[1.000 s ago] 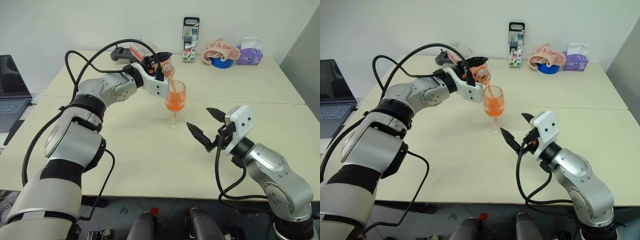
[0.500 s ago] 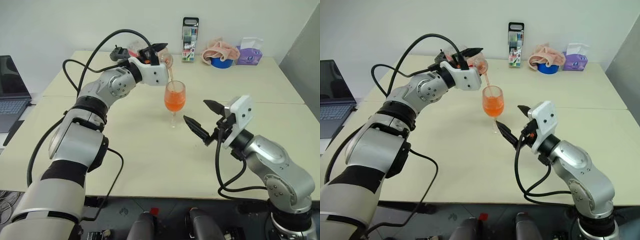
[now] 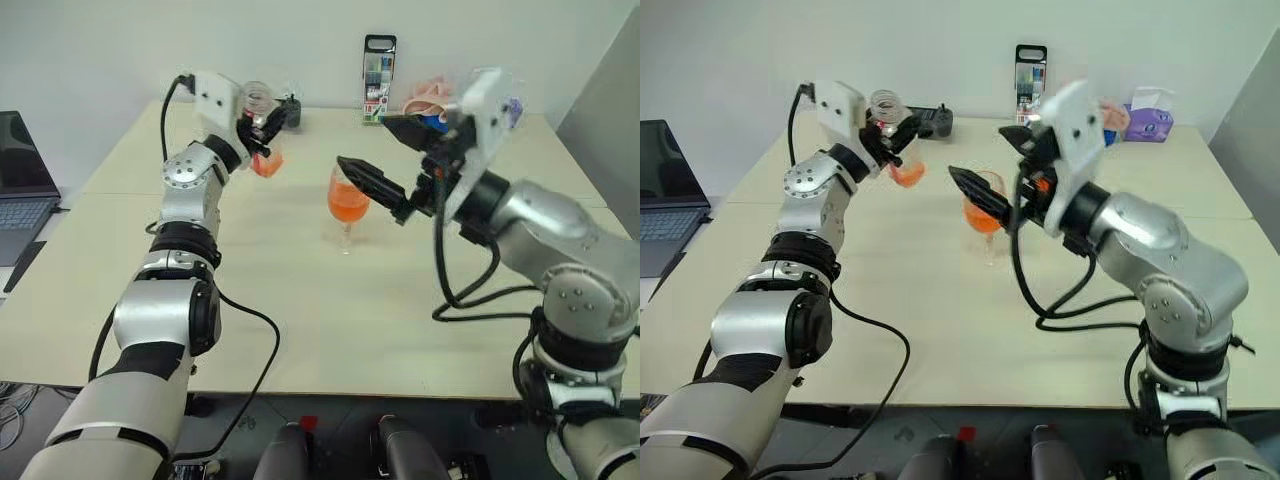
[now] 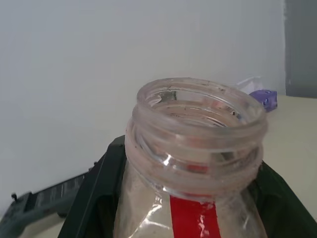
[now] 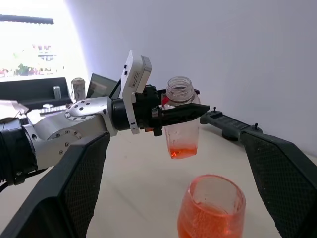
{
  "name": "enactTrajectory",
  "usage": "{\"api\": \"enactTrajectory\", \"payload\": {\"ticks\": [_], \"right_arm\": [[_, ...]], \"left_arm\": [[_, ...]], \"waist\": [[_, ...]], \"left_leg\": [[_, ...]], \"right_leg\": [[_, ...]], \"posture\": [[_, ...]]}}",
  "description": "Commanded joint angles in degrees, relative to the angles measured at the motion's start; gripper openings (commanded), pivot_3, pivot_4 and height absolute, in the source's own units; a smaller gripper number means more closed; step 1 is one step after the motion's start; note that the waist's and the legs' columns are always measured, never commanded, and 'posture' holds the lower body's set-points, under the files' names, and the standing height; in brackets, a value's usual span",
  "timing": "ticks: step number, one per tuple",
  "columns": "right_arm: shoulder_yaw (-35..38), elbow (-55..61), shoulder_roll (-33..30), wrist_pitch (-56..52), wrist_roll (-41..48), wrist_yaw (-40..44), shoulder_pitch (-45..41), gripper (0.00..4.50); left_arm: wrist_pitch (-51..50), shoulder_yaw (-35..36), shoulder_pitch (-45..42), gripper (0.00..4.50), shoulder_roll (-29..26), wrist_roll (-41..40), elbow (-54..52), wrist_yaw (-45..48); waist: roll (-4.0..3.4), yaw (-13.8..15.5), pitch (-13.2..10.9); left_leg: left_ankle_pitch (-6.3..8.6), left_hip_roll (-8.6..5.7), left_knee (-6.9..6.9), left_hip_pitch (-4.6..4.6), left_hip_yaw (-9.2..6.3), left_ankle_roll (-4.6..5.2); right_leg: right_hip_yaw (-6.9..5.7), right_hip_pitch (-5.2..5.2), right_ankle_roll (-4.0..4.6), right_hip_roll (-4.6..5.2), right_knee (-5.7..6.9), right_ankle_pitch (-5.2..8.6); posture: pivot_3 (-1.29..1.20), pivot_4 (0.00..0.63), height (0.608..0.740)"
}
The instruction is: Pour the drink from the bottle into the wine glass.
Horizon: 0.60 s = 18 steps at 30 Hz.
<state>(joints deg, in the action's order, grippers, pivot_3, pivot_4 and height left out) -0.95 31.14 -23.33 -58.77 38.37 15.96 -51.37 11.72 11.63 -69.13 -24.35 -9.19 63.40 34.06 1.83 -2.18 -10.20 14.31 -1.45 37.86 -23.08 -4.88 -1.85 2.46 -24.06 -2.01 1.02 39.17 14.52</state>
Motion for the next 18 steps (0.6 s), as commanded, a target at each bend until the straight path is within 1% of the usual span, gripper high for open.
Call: {"api": "enactTrajectory", "payload": {"ticks": [1, 4, 6, 9, 11, 14, 18], "right_arm": [[-5.78, -5.5, 1.61, 0.29, -3.83, 0.81, -5.33, 4.5], [-10.51, -8.89, 2.68, 2.51, -6.78, 3.26, -7.34, 4.5], [-11.82, -9.69, 3.86, 3.99, -6.52, 6.19, -7.78, 4.5], [-11.83, -11.02, 8.02, 3.79, -4.66, 8.15, -8.33, 4.5], [-12.47, -12.6, 9.42, 4.15, -6.37, 7.94, -8.71, 4.5], [-13.62, -13.62, 10.14, 4.01, -7.9, 8.44, -8.89, 4.5], [-13.76, -13.31, 10.33, 3.31, -8.59, 9.1, -8.46, 4.5]], "left_arm": [[-7.49, 3.6, 1.99, 2.15, -2.39, -3.33, -4.39, -3.92], [-10.0, 4.3, 5.58, 2.15, -3.16, -3.51, -8.07, -5.87], [-9.92, 4.38, 8.01, 2.15, -3.32, -3.19, -10.27, -6.84], [-10.56, 5.3, 11.52, 2.15, -3.28, -3.82, -12.63, -7.48], [-10.54, 5.2, 13.43, 2.15, -3.47, -3.44, -13.97, -8.0], [-11.16, 5.73, 15.54, 2.15, -3.39, -4.12, -15.1, -7.84], [-13.48, 6.42, 17.27, 2.15, -3.07, -5.12, -15.81, -9.84]], "waist": [[0.0, -0.23, 0.01], [-0.01, -0.56, 0.01], [-0.01, -0.52, 0.01], [-0.01, -0.48, 0.01], [0.0, -0.48, 0.01], [0.02, -0.25, 0.03], [0.02, -0.09, 0.03]], "left_leg": [[0.0, 0.02, -0.01, 0.0, -0.03, 0.0], [0.01, 0.08, -0.03, -0.01, -0.1, 0.0], [0.01, 0.07, -0.02, -0.04, -0.12, -0.01], [0.0, 0.02, 0.05, -0.15, -0.25, -0.01], [0.0, 0.02, 0.05, -0.14, -0.3, -0.02], [0.01, 0.02, 0.05, -0.14, -0.34, -0.02], [0.01, 0.0, 0.06, -0.14, -0.34, -0.03]], "right_leg": [[-0.03, 0.0, 0.0, 0.01, 0.0, 0.0], [-0.03, -0.02, 0.0, 0.04, 0.0, 0.0], [-0.02, -0.04, 0.01, 0.06, -0.02, 0.0], [-0.04, -0.11, 0.02, 0.14, -0.03, -0.01], [-0.06, -0.11, 0.03, 0.15, -0.03, -0.02], [-0.09, -0.1, 0.03, 0.17, -0.02, -0.02], [-0.09, -0.1, 0.03, 0.19, -0.03, -0.02]], "posture": [[0.0, 0.15, 0.74], [0.0, 0.15, 0.74], [0.0, 0.15, 0.74], [0.0, 0.15, 0.74], [0.0, 0.15, 0.74], [0.0, 0.15, 0.74], [0.0, 0.15, 0.74]]}}
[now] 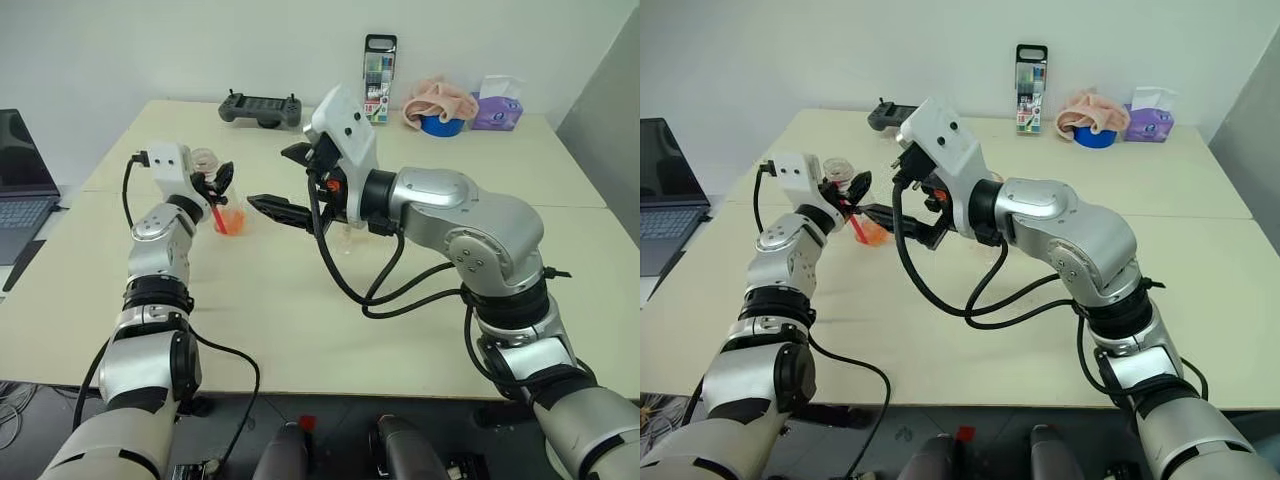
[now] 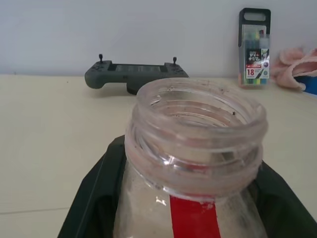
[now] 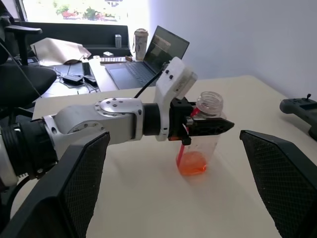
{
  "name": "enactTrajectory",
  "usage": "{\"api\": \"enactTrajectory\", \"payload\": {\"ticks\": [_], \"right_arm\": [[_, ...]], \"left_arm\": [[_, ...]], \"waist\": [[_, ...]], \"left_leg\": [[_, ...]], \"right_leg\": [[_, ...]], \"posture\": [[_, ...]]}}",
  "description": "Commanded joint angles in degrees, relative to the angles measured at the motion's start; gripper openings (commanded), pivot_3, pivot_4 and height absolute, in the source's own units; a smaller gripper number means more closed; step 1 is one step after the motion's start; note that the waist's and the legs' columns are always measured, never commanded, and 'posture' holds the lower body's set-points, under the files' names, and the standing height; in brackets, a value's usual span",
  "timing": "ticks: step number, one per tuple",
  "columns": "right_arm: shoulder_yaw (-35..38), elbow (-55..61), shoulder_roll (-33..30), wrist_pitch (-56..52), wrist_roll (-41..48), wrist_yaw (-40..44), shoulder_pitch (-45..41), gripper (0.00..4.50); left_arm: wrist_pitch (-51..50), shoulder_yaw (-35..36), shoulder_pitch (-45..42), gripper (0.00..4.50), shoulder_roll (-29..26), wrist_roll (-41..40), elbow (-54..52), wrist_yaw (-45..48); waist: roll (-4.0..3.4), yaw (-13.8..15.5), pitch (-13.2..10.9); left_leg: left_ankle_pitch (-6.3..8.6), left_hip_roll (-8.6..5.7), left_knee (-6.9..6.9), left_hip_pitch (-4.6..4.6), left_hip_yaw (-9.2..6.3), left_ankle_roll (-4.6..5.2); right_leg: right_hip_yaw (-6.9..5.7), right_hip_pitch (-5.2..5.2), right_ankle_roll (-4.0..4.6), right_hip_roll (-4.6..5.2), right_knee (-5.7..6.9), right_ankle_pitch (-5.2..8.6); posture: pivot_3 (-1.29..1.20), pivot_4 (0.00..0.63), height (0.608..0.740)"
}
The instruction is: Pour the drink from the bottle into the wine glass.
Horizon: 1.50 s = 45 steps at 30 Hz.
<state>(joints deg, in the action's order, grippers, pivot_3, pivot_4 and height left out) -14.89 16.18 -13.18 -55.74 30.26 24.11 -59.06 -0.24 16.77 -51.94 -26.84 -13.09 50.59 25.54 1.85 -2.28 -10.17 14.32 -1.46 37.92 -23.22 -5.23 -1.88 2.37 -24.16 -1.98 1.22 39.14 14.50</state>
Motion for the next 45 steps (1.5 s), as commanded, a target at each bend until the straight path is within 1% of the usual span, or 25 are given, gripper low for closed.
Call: {"api": "enactTrajectory", "payload": {"ticks": [1, 7, 9, 10, 14, 15, 20, 28, 30, 35, 38, 41, 45], "right_arm": [[0.1, 1.68, 0.17, 0.12, -0.59, 1.11, -0.64, 4.5], [-0.23, 1.75, 0.19, -0.7, -1.36, 1.67, -0.04, 4.5], [-0.44, 1.52, 0.14, -0.75, -1.87, 1.98, -0.01, 4.5], [-0.48, 1.33, 0.19, -0.7, -2.08, 2.12, 0.0, 4.5], [-0.5, 0.53, 0.06, -0.25, -3.04, 2.8, 0.01, 4.5], [-0.45, 0.37, 0.07, -0.18, -3.18, 2.9, -0.04, 4.5], [-0.5, 0.75, -0.27, 0.54, -3.59, 4.28, 0.0, 4.5], [0.66, 0.19, -0.91, 1.41, -4.26, 6.13, 0.28, 4.5], [1.44, 0.05, -1.74, 1.73, -4.2, 6.91, 0.69, 4.5], [3.57, 0.87, -4.81, 1.78, -3.68, 8.79, 1.91, 4.5], [5.35, 1.43, -6.15, 1.65, -2.46, 10.18, 2.27, 4.5], [7.76, 2.55, -8.77, 1.95, -0.36, 13.27, 2.97, 4.5], [11.99, 3.77, -13.07, 1.73, 3.19, 17.11, 4.57, 4.5]], "left_arm": [[-2.03, 1.41, 0.23, 2.15, -0.65, -1.41, -2.98, -1.47], [-3.99, 1.6, 1.01, 2.15, -0.95, -1.57, -3.16, -2.85], [-4.28, 1.62, 1.08, 2.89, -1.29, -1.43, -2.97, -3.3], [-4.29, 1.61, 1.08, 3.12, -1.44, -1.36, -2.85, -3.4], [-4.85, 1.43, 1.43, 4.39, -1.68, -1.45, -3.74, -3.46], [-5.03, 1.4, 1.56, 4.45, -1.71, -1.5, -4.07, -3.48], [-6.28, 1.82, 3.07, 4.45, -1.84, -2.73, -7.36, -2.24], [-11.97, 1.25, 8.52, 4.45, -2.87, -3.19, -19.24, -1.67], [-14.38, 1.5, 9.3, 4.45, -2.99, -3.51, -23.24, -2.69], [-23.48, 3.65, 11.84, 4.45, -4.73, -6.41, -37.02, -4.52], [-28.2, 3.46, 13.6, 4.45, -7.99, -7.57, -44.08, -2.61], [-33.59, 5.09, 14.4, 4.45, -12.73, -10.45, -49.49, 0.07], [-37.92, 4.79, 13.54, 4.45, -18.58, -14.28, -52.62, 6.26]], "waist": [[0.0, 0.0, 0.0], [-0.01, -0.03, 0.01], [-0.01, -0.02, 0.01], [-0.01, -0.02, 0.01], [-0.01, -0.02, 0.01], [-0.01, -0.02, 0.01], [-0.01, 0.04, 0.01], [-0.01, 0.02, 0.01], [-0.01, 0.08, 0.01], [-0.01, 0.34, 0.01], [-0.02, 0.34, 0.01], [-0.02, 0.31, 0.0], [-0.05, 0.34, -0.02]], "left_leg": [[0.0, 0.0, 0.0, 0.0, 0.0, 0.0], [0.0, 0.01, -0.02, 0.03, 0.01, 0.0], [0.0, 0.01, -0.03, 0.03, 0.01, 0.0], [0.0, 0.01, -0.03, 0.03, 0.01, 0.0], [0.0, 0.02, -0.04, 0.03, 0.0, 0.0], [0.0, 0.02, -0.04, 0.02, 0.0, -0.01], [0.01, 0.01, -0.04, 0.02, 0.01, -0.01], [0.01, 0.03, -0.05, 0.02, -0.02, -0.02], [0.02, 0.03, -0.05, 0.02, -0.06, -0.02], [0.02, 0.02, -0.05, 0.01, -0.07, -0.03], [0.02, 0.04, -0.07, 0.02, -0.07, -0.04], [0.02, 0.06, -0.09, 0.03, -0.06, -0.04], [0.03, 0.05, -0.11, 0.02, -0.04, -0.04]], "right_leg": [[0.0, 0.0, 0.0, 0.0, 0.0, 0.0], [0.01, 0.01, 0.0, 0.0, 0.01, 0.0], [0.01, 0.0, 0.0, 0.0, 0.01, 0.0], [0.01, 0.0, 0.0, 0.0, 0.0, 0.0], [0.0, 0.0, 0.0, 0.0, 0.0, 0.0], [0.0, 0.0, 0.0, 0.0, -0.01, 0.0], [0.01, 0.01, 0.0, 0.0, -0.02, 0.0], [0.0, 0.0, 0.0, 0.01, -0.04, 0.0], [-0.02, 0.01, 0.0, 0.01, -0.04, 0.0], [-0.02, 0.03, 0.0, 0.03, -0.07, 0.0], [-0.02, 0.03, 0.0, 0.03, -0.07, 0.0], [-0.03, 0.03, 0.0, 0.01, -0.08, 0.0], [-0.03, 0.05, 0.0, 0.0, -0.13, 0.01]], "posture": [[0.0, 0.15, 0.74], [0.0, 0.15, 0.74], [0.0, 0.15, 0.74], [0.0, 0.15, 0.74], [0.0, 0.15, 0.74], [0.0, 0.15, 0.74], [0.0, 0.15, 0.74], [0.0, 0.15, 0.74], [0.0, 0.15, 0.74], [0.0, 0.15, 0.74], [0.0, 0.15, 0.74], [0.0, 0.15, 0.74], [0.0, 0.15, 0.74]]}}
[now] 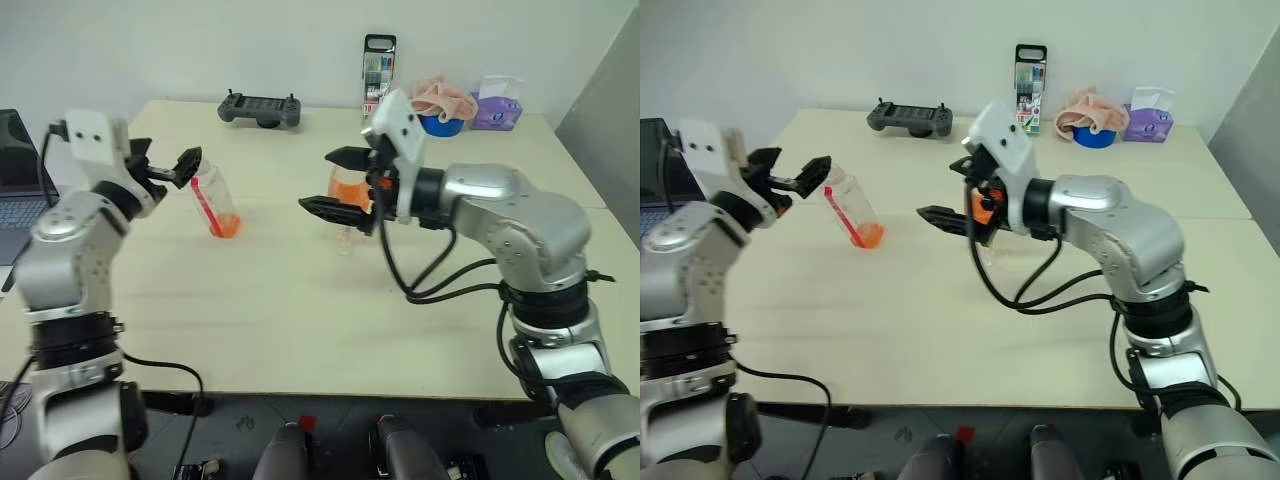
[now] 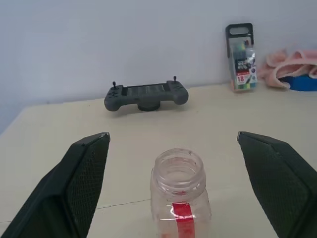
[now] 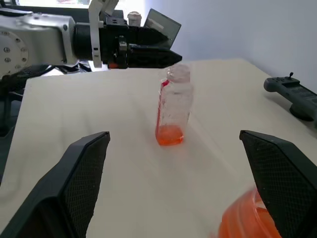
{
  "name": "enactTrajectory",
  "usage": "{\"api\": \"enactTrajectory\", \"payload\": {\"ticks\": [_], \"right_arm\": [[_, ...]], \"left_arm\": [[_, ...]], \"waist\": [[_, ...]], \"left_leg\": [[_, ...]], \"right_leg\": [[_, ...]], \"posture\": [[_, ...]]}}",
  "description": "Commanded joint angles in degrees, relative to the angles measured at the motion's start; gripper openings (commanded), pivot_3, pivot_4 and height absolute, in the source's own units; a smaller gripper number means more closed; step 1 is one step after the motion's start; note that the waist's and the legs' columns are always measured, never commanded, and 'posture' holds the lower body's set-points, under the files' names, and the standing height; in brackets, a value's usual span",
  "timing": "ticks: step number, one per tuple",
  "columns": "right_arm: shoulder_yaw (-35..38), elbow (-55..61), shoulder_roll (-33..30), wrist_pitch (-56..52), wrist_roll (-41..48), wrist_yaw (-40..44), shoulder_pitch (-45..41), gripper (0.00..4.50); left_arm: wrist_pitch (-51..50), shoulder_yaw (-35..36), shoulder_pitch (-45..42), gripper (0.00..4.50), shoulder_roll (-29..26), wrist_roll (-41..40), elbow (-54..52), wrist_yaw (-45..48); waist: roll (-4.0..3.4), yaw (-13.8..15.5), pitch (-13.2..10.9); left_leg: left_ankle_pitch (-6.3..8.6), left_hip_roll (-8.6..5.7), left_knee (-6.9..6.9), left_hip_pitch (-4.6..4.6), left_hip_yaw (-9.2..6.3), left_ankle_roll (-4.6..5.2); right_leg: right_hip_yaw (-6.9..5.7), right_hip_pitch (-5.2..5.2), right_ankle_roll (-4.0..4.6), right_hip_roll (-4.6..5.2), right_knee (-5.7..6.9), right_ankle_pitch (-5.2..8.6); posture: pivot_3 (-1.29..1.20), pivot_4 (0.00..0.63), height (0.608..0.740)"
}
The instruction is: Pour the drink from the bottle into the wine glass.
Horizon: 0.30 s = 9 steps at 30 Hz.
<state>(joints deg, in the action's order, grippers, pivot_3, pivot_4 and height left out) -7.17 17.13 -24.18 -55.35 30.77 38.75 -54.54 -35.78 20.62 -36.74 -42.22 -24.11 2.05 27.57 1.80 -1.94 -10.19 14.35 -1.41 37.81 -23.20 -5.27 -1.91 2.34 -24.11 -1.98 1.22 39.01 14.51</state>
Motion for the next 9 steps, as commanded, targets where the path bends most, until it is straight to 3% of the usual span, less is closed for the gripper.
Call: {"api": "enactTrajectory", "payload": {"ticks": [1, 4, 9], "right_arm": [[5.18, 3.02, -3.26, 1.09, 3.09, 2.86, 0.51, 4.5], [8.46, 3.72, -7.47, -0.99, 3.04, 1.44, 2.62, 4.5], [13.18, 6.7, -12.97, -3.99, 3.87, -0.54, 8.82, 4.5]], "left_arm": [[-3.02, 0.28, -2.12, 4.45, -4.29, -4.63, -4.87, 6.65], [-5.52, -1.71, -2.42, 4.45, -5.88, -9.67, -7.78, 14.16], [-7.74, -4.73, -0.37, 4.45, -5.04, -13.01, -10.34, 19.07]], "waist": [[-0.01, 0.03, -0.01], [-0.01, 0.37, -0.01], [-0.01, 0.28, -0.01]], "left_leg": [[0.0, 0.0, 0.0, 0.01, 0.01, 0.0], [0.0, -0.02, 0.02, 0.03, -0.02, 0.0], [0.0, -0.02, 0.01, 0.06, 0.15, 0.0]], "right_leg": [[0.0, 0.02, 0.0, 0.0, -0.01, 0.0], [-0.06, 0.1, -0.01, -0.01, -0.05, 0.01], [0.07, 0.12, -0.01, 0.01, -0.06, 0.01]], "posture": [[0.0, 0.15, 0.74], [0.0, 0.15, 0.74], [0.0, 0.15, 0.74]]}}
